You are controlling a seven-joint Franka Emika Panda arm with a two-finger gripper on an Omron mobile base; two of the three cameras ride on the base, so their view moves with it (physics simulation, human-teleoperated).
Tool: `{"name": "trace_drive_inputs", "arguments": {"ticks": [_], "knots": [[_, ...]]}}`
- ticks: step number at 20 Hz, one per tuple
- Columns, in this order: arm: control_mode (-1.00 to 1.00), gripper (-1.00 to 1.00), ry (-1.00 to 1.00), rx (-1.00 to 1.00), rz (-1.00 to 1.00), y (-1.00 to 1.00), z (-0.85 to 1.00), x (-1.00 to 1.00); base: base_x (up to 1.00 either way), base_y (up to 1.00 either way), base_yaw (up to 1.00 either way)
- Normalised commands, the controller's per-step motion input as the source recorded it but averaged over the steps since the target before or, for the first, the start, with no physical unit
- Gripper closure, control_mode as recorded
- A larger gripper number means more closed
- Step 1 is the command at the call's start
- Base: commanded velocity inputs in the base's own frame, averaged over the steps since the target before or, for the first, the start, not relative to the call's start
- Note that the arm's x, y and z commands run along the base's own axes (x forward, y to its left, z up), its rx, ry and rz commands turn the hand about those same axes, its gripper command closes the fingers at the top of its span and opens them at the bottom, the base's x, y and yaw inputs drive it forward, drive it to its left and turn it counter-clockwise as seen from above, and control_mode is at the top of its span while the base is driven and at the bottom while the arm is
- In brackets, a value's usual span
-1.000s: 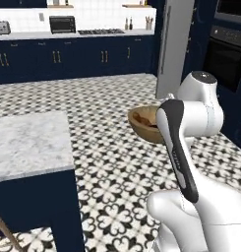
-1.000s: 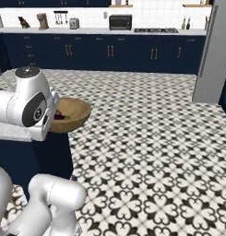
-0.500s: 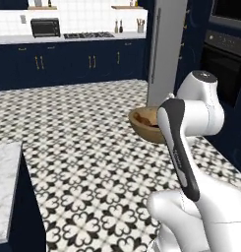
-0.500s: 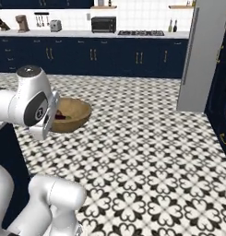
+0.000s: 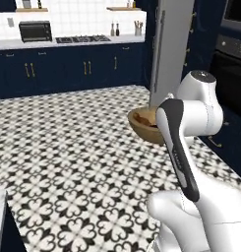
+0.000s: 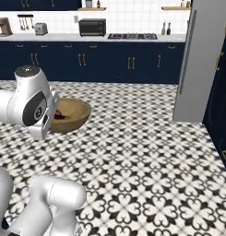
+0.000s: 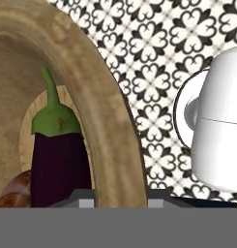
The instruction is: Pick the chicken drumstick and eggplant from their plates and place them in the bowl. Then put the bowl in the fridge.
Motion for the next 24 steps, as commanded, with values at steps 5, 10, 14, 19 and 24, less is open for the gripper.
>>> {"name": "trace_drive_inputs", "arguments": {"ticks": [5,10,14,19,24], "knots": [[1.0,1.0,0.0,0.0,0.0,0.0,0.0,0.0,1.0,0.16,-0.12],[1.0,1.0,0.0,0.0,0.0,0.0,0.0,0.0,1.0,0.26,-0.07],[1.0,1.0,0.0,0.0,0.0,0.0,0.0,0.0,1.0,0.42,-0.05],[1.0,1.0,0.0,0.0,0.0,0.0,0.0,0.0,1.0,0.52,-0.06],[1.0,1.0,0.0,0.0,0.0,0.0,0.0,0.0,1.0,0.74,-0.21]]}}
